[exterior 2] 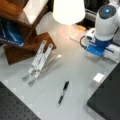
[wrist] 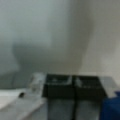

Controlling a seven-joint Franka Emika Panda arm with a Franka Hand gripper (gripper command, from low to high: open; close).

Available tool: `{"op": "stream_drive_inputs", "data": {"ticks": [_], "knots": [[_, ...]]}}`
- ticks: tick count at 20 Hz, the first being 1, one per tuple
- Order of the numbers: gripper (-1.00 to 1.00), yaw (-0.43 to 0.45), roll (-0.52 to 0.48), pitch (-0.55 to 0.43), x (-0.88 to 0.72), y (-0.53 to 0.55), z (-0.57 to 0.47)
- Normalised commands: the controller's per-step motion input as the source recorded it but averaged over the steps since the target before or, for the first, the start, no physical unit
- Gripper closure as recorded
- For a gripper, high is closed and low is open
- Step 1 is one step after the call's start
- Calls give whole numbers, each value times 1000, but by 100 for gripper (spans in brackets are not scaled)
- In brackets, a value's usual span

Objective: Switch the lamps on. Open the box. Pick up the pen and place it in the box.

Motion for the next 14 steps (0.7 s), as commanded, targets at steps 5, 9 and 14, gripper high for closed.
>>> {"op": "stream_drive_inputs", "data": {"ticks": [5, 9, 14], "knots": [[100, 9, 63, -452, -1000, -58, -158], [100, -5, 71, -457, -974, -38, -125], [100, -20, 84, -469, -702, -5, -162]]}}
